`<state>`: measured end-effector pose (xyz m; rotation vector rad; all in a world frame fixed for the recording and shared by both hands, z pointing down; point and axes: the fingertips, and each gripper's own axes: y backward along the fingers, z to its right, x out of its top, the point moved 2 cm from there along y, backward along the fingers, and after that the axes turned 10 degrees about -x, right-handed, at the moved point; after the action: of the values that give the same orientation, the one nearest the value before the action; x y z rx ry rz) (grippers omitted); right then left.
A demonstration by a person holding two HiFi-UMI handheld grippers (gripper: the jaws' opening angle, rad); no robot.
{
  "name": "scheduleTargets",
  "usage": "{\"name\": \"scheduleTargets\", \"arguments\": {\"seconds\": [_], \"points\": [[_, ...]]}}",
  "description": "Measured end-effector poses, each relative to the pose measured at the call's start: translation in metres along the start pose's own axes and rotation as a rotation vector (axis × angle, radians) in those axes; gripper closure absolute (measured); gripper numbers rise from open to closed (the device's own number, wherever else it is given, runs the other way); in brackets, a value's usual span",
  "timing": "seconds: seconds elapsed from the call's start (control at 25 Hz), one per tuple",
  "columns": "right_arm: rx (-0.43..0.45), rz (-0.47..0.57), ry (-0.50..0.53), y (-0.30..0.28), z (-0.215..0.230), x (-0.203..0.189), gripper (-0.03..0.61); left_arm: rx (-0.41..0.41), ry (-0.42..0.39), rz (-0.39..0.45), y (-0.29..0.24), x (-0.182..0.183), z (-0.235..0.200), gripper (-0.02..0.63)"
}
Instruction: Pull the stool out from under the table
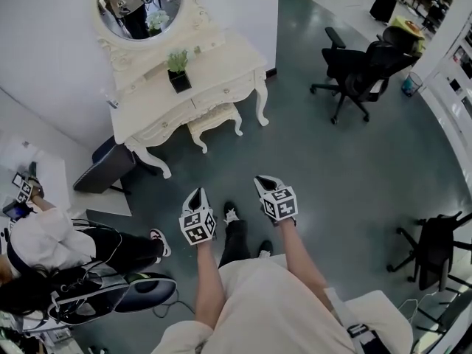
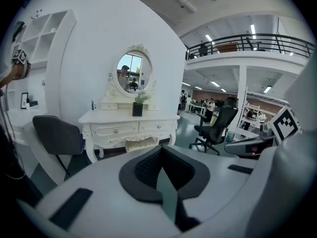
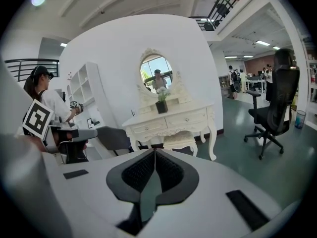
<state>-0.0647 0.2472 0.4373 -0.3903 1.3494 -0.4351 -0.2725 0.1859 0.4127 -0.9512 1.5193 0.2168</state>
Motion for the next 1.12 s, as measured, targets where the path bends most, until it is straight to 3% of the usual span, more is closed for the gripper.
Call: {"name": "scheduleTargets", "arguments": {"seconds": [0.84, 1.12], "points": [[-0.059, 0.018, 0.057, -0.171, 0.03, 0.153, 0.534, -0.048, 0.052, 0.096, -0.173, 0.142, -0.128, 0.598], [-0.092, 0.01, 0.041, -0.222, 0.037, 0.177, 0.534, -0.084, 0.038, 0.081, -0.219, 0.164, -0.167, 0.598]]}}
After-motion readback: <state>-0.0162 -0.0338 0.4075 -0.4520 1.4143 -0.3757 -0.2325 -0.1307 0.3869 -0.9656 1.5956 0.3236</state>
